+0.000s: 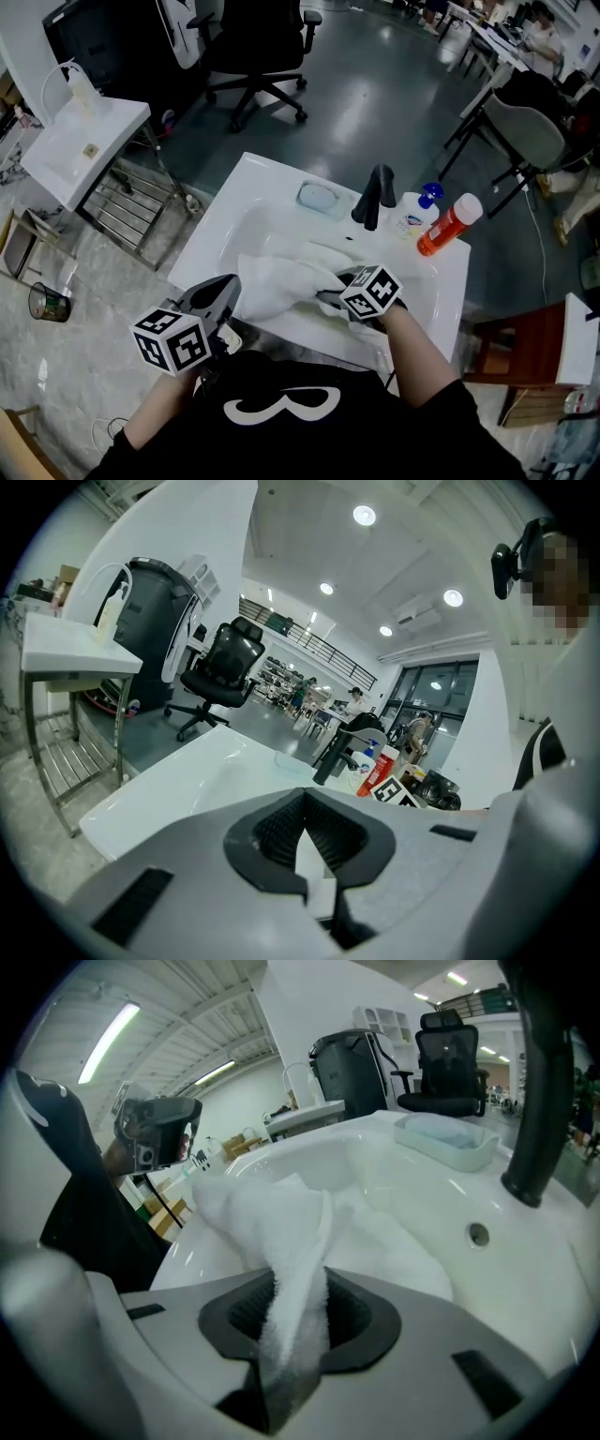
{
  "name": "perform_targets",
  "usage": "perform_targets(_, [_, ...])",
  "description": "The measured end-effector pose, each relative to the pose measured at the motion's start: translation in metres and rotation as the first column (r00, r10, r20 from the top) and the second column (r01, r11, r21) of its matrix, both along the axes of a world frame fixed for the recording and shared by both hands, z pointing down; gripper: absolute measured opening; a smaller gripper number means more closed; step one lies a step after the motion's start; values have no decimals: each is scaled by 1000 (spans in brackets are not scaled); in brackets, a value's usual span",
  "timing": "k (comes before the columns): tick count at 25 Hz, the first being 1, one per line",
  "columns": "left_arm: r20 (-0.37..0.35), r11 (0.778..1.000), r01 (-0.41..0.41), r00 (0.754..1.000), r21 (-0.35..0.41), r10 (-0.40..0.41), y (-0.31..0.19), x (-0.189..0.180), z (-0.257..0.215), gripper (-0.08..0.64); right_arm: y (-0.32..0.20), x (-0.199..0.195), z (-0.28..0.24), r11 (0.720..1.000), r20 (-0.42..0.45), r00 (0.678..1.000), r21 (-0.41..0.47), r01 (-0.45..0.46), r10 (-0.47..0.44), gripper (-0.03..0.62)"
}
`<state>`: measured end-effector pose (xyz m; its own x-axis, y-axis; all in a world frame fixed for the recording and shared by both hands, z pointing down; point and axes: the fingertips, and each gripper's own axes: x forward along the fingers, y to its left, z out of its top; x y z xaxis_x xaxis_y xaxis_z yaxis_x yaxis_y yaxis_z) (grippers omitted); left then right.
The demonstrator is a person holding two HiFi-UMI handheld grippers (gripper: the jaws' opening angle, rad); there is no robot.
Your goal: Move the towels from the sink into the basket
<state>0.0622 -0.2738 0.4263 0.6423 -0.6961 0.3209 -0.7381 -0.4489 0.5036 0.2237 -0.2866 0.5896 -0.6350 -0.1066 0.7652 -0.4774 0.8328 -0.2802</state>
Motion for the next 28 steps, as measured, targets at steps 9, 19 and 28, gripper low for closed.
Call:
perform_targets(9, [-11,997,-76,997,-13,76,3,12,-5,5,3,0,-72,982,132,980,97,-162,149,115])
perform_targets(19, [9,990,-140,990,-16,140,42,-23,-25,6,27,-32,-172,921,312,912,194,-338,268,115])
perform_targets(28, [18,990,-144,989,-10,144,95,-81,-37,6,75,-101,-259,880,468,850,262,-395,242,115])
